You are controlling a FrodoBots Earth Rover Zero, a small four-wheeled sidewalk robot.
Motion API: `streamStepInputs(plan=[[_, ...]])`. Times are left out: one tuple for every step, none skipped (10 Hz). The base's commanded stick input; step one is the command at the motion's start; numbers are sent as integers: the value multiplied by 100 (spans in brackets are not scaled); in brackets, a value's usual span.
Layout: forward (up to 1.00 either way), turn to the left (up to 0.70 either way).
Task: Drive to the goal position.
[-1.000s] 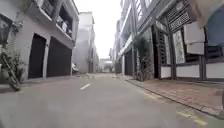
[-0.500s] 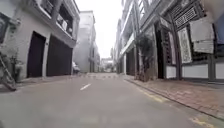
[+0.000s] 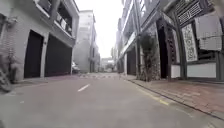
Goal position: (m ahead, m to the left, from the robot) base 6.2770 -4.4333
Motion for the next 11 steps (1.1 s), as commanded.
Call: streamStepInputs(plan=[[50,-50],[50,-36],[50,-9],[50,0],[50,0],[49,0],[50,0],[50,0],[50,0],[49,0],[47,0]])
